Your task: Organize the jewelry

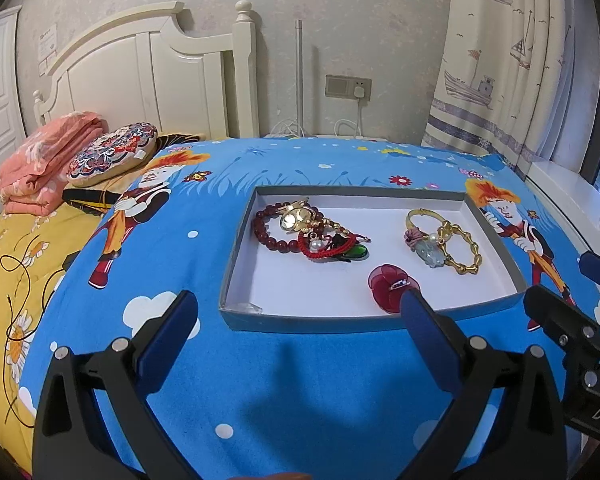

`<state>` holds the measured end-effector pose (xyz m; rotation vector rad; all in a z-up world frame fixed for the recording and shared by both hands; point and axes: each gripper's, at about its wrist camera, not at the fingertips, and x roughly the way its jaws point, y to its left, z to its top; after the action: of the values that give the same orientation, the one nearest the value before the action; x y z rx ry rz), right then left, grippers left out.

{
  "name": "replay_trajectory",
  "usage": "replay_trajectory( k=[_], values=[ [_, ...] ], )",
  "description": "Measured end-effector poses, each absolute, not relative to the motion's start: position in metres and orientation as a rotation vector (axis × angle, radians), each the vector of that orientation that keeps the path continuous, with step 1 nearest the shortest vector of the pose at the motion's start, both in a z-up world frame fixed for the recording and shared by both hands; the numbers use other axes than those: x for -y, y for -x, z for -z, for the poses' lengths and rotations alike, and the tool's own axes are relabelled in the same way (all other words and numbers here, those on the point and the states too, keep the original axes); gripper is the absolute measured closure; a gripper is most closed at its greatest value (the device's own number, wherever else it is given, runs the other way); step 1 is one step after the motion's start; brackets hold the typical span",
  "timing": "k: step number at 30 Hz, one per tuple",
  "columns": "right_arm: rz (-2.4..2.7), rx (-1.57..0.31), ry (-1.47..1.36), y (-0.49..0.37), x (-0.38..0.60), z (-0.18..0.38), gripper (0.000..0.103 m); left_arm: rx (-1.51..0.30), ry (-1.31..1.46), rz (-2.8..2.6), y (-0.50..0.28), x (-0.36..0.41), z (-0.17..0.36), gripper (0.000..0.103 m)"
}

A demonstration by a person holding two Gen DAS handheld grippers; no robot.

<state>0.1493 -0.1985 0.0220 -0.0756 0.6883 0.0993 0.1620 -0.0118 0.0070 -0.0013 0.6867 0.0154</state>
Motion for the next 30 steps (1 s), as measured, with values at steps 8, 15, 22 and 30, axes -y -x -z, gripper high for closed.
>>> replay_trajectory(
  k=[8, 15, 22, 30],
  values=[
    [-0.1, -0.686, 0.076, -0.149, 0.198, -0.022, 0.019, -0.685, 0.0, -0.017, -0.162, 0.011, -0.008, 0.005],
    [-0.1, -0.677, 0.077, -0.146, 0.199, -0.026, 0.019, -0.684, 0.005, -0.014, -0.161, 0.011, -0.008, 0.005],
    [-0.102, -0.67, 0.082, -0.142, 0.199, -0.029, 0.019, -0.667, 0.01, -0.015, -0.156, 0.009, -0.017, 0.005],
    [-0.105, -0.654, 0.089, -0.135, 0.198, -0.034, 0.019, -0.665, 0.01, -0.009, -0.152, 0.009, -0.017, 0.005]
  ],
)
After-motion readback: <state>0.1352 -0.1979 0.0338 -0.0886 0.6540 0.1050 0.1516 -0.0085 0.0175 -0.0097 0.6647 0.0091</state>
